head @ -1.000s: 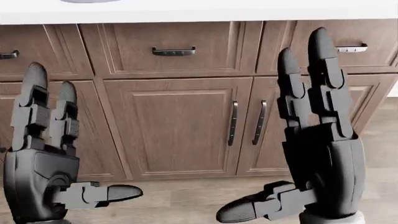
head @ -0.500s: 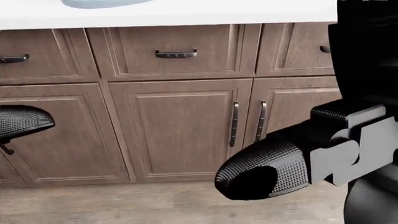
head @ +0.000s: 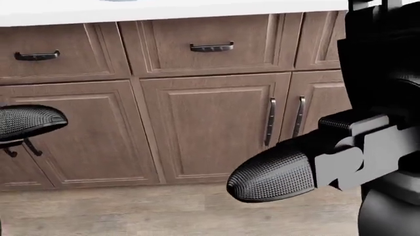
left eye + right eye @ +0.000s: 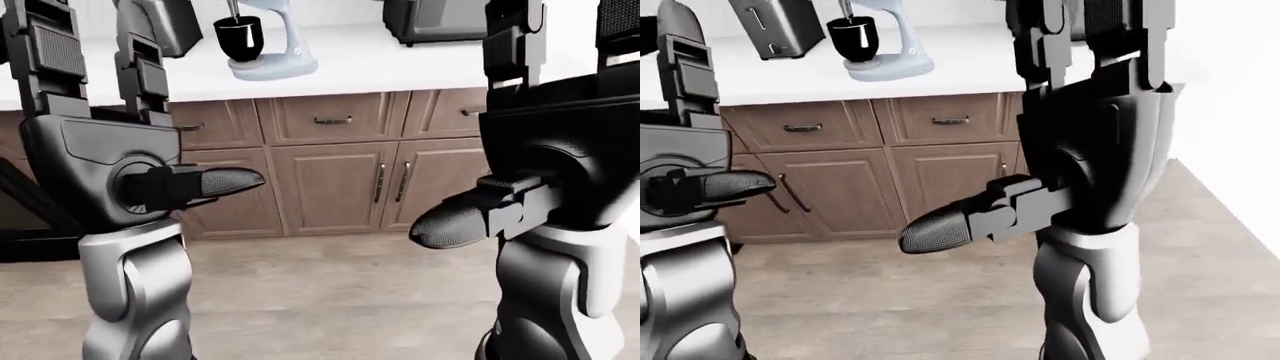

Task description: Open the stand mixer head.

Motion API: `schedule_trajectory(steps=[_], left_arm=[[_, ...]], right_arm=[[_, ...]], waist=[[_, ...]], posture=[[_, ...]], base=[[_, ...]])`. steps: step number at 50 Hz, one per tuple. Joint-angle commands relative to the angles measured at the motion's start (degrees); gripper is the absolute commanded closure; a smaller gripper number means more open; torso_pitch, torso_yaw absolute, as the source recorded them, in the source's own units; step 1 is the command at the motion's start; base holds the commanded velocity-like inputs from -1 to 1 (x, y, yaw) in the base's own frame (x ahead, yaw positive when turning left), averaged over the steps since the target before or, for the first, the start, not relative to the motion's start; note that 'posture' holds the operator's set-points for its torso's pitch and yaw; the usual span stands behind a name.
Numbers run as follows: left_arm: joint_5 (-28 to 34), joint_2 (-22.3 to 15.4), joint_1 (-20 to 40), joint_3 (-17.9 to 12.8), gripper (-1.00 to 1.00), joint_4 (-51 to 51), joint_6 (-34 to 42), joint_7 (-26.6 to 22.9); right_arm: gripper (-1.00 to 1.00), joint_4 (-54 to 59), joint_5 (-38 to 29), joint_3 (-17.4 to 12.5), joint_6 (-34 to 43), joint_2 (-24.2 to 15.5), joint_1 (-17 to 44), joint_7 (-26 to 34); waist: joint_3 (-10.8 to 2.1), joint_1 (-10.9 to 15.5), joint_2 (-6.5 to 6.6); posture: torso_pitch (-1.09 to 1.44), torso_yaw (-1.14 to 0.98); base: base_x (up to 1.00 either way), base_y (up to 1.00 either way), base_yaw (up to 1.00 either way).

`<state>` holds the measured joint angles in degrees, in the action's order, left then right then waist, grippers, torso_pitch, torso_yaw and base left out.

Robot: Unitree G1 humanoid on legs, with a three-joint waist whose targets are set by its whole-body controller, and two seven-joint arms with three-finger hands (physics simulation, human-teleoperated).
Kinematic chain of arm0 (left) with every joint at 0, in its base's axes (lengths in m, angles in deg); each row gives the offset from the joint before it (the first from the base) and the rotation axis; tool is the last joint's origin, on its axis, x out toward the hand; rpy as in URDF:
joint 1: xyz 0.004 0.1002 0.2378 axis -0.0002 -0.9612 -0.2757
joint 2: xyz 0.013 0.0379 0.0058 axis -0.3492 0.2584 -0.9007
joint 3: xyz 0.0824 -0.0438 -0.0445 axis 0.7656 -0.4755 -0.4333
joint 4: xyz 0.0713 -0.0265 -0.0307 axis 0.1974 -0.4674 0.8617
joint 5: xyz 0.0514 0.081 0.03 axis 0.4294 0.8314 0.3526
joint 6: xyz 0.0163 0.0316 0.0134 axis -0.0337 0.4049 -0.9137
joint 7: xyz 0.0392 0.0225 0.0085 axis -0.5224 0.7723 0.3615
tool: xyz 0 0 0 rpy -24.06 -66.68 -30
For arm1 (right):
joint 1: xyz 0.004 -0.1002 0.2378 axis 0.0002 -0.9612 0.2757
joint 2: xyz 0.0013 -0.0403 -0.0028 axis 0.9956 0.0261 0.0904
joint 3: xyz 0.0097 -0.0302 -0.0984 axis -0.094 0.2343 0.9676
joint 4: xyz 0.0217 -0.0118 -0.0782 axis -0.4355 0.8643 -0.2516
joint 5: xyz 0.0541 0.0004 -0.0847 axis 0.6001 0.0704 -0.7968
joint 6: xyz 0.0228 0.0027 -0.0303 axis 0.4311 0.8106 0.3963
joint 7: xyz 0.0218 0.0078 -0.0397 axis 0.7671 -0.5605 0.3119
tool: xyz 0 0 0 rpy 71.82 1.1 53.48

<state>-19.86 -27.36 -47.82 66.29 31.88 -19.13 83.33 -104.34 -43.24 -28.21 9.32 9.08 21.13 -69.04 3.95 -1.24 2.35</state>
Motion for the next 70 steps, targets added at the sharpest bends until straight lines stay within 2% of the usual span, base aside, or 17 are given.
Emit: schedule_trajectory(steps=[1,3,8,12,15,19,23,28,33,38,53,55,58,60,64,66,70], left_arm=[[0.1,-0.7,1.5,-0.8,-0.97,1.3,-1.1,-0.3],[0.2,-0.6,1.4,-0.8,-0.97,1.3,-1.2,-0.3],[0.3,-0.6,1.6,-0.7,-0.97,1.3,-1.1,-0.3],[0.5,-0.5,1.6,-0.7,-0.97,0.9,-1.4,-0.5],[0.5,-0.6,1.5,-0.7,-0.98,1.3,-1.1,-0.3],[0.5,-0.7,1.7,-0.7,-0.97,2.1,-0.6,0.1],[0.5,-0.7,1.9,-0.8,-0.98,2.0,-0.6,0.1],[0.5,-0.7,1.7,-0.7,-0.97,2.1,-0.6,0.1],[0.6,-0.7,1.4,-0.8,-0.97,2.3,-0.6,0.1],[0.3,-0.8,1.4,-1.0,-0.98,2.6,-0.4,0.2],[0.7,-0.6,0.5,-1.1,-0.97,1.9,-1.5,-0.2],[0.5,-0.6,0.5,-1.2,-0.97,1.9,-1.5,-0.2],[0.6,-0.6,0.2,-1.2,-0.97,2.1,-1.5,-0.2],[0.6,-0.6,0.4,-1.2,-0.97,2.0,-1.5,-0.2],[0.5,-0.7,0.5,-1.3,-0.97,1.5,-1.7,-0.4],[0.6,-0.6,0.4,-1.1,-0.98,1.3,-1.9,-0.4],[0.5,-0.6,0.8,-1.2,-0.97,0.9,-2.0,-0.4]], right_arm=[[-1.00,-0.7,0.6,-0.6,-0.5,0.2,2.0,-0.1],[-1.00,-0.5,0.1,-0.3,-0.9,-0.2,1.8,0.0],[-1.00,-1.0,1.3,-0.5,-0.5,0.3,1.8,-0.6],[-1.00,-0.8,1.2,-0.7,-0.8,-0.5,2.0,-0.7],[-1.00,-1.0,1.7,-0.7,-0.6,-0.4,1.8,-0.7],[-1.00,-1.9,1.7,-0.4,-0.6,-0.5,1.5,-0.5],[-1.00,-2.0,1.8,-0.4,-0.4,-0.1,1.5,-0.5],[-1.00,-2.0,1.7,-0.3,-0.3,-0.3,1.4,-0.5],[-1.00,-2.3,1.7,0.0,-0.1,0.0,1.0,0.2],[-1.00,-2.6,1.4,0.2,0.2,0.0,1.0,0.3],[-1.00,-2.7,1.0,0.3,-0.2,0.9,0.4,1.4],[-1.00,-2.6,0.4,0.9,-0.2,0.5,0.0,1.7],[-1.00,-2.0,-2.7,1.7,-1.1,0.6,-0.4,2.7],[-1.00,-1.6,-4.6,2.0,-1.2,0.8,-0.7,3.5],[-1.00,-2.2,-2.4,1.4,-0.5,1.9,-0.7,3.2],[-1.00,-1.9,-2.1,1.4,-0.3,1.5,-0.9,3.3],[-1.00,-0.6,-5.2,2.3,-1.3,1.5,-1.1,4.3]], waist=[[-0.47,0.5,-2.67],[-3.00,1.4,5.28],[-0.15,1.6,-3.02],[-1.95,1.2,0.69],[-0.02,1.7,-3.97],[-2.24,1.3,0.10],[-1.07,0.9,-6.32],[-0.94,-1.6,2.54],[-0.06,0.8,-3.86],[-2.22,0.4,0.41],[-4.16,1.8,-2.34],[2.16,1.2,-1.82],[4.11,1.1,-0.38],[-1.97,0.2,-0.62],[-3.72,0.2,-0.11],[2.00,0.5,-1.09],[-1.58,0.9,-0.93]], posture=[[0.00,0.00],[0.00,0.00],[0.00,0.00],[0.00,0.00],[0.00,0.00],[0.00,0.00],[0.00,0.00],[0.00,0.00],[0.00,0.00],[0.00,0.00],[0.00,0.00],[0.00,0.00],[0.00,0.00],[0.00,0.00],[0.00,0.00],[0.00,0.00],[0.00,0.00]], base=[[0.00,0.00,0.00],[0.00,0.00,0.00],[0.00,0.70,0.00],[0.00,0.17,0.00],[0.00,0.67,0.00],[0.00,0.16,0.00],[0.00,0.78,0.00],[0.00,0.09,0.00],[-0.02,0.85,0.00],[0.00,0.10,0.00],[0.03,0.05,0.00],[1.00,0.00,0.00],[0.67,0.00,0.00],[0.00,0.00,0.00],[0.10,0.00,0.00],[1.00,0.00,0.00],[0.35,0.00,0.00]])
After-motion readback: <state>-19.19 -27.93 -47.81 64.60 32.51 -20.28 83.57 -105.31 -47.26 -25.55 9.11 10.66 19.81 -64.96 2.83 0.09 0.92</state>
